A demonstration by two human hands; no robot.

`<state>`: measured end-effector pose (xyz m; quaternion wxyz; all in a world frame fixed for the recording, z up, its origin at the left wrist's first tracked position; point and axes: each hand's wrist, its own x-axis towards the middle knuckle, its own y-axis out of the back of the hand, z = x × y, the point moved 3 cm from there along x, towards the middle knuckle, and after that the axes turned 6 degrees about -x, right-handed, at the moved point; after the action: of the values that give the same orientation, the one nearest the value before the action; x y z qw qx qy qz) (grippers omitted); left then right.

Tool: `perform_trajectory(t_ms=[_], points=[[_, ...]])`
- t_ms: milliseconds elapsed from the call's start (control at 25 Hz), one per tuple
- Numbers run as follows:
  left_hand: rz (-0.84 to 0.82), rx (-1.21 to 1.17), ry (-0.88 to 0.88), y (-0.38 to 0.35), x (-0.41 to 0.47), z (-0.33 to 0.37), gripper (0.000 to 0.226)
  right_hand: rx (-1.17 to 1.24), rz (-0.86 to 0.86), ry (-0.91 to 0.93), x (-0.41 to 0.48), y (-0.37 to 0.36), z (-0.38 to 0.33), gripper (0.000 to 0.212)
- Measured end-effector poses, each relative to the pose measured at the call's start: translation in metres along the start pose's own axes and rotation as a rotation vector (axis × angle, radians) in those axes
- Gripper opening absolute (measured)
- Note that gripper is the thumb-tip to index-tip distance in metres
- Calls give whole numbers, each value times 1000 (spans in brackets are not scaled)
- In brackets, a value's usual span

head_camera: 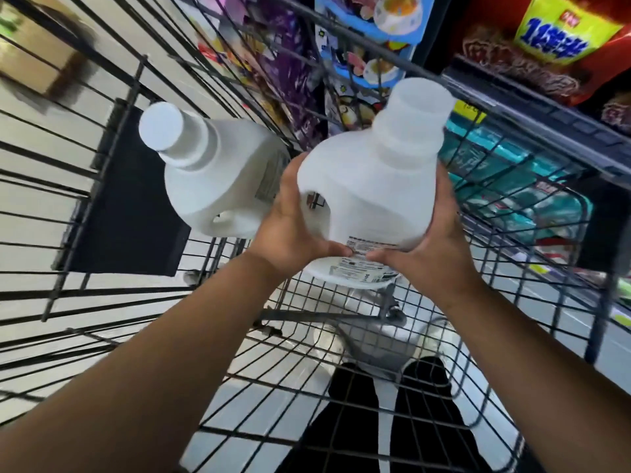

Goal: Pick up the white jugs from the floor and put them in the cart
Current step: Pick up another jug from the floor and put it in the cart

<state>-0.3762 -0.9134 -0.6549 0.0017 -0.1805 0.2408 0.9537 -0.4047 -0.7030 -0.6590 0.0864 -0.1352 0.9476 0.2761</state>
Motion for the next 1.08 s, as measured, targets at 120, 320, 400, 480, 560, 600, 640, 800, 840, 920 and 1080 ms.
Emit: perform_trajectory(t_ms=[120,320,400,480,560,600,640,800,840,920,1080], points=[[49,37,-18,-2,10,-5,130,-79,39,17,7,-7,3,129],[73,24,-46,4,20,-16,127,-157,68,58,21,-17,2,126],[77,8,-46,6,25,-18,123,-183,111,92,23,-19,0,123],[87,-25,-43,6,31,-19,119,-217,157,122,23,-21,-1,119],[103,-42,-48,8,37,-19,122,-221,184,117,26,-23,-2,119],[115,-41,-46,10,39,-19,124,-214,186,107,28,-25,-3,119],[126,-34,-39,12,40,-19,125,-215,185,105,30,-27,-4,121],[130,48,-20,16,33,-12,126,-234,197,107,28,-31,-5,123],[128,69,-25,16,31,-11,127,-231,197,95,27,-31,-4,123],[115,86,-47,16,28,-13,127,-235,191,84,23,-33,0,123],[119,118,-41,17,14,-28,124,-265,168,125,10,-40,6,118]])
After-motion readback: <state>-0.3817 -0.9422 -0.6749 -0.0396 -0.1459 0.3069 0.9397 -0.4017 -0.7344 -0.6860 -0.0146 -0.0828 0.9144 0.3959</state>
